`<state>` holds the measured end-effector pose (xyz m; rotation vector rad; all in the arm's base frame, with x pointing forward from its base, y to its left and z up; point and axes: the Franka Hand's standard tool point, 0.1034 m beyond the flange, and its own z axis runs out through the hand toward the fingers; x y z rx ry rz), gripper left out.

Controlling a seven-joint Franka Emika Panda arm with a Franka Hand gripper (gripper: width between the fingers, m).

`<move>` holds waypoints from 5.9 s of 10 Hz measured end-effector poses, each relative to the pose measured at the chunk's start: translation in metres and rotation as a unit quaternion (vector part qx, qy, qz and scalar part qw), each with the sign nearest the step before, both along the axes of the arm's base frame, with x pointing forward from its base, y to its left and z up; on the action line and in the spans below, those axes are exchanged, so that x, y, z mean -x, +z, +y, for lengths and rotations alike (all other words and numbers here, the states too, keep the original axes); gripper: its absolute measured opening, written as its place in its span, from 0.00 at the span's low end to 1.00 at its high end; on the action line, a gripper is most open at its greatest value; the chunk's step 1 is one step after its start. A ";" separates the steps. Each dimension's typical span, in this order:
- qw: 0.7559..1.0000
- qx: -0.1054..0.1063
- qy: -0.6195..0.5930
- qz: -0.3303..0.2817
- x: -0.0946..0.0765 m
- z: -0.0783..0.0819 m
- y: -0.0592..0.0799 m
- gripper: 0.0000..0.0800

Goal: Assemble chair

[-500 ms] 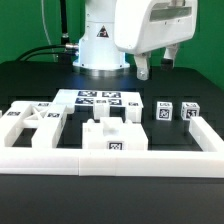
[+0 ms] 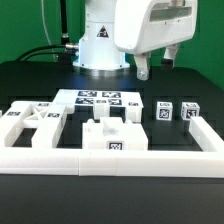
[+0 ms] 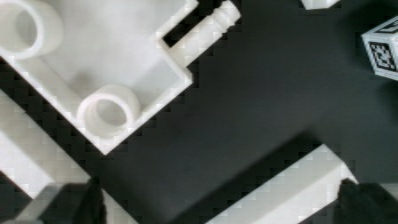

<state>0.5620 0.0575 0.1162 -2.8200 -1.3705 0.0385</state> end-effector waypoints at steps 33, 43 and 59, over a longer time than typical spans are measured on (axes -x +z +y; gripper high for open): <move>0.917 -0.044 -0.393 -0.041 -0.028 -0.034 -0.110 0.48; 0.899 -0.052 -0.434 -0.032 -0.034 -0.009 -0.106 0.04; 0.898 -0.054 -0.435 -0.035 -0.056 0.045 -0.101 0.36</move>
Offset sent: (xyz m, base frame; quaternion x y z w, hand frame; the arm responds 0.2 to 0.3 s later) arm 0.0271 -0.0341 -0.0298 0.0431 -0.0119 -0.0280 0.9986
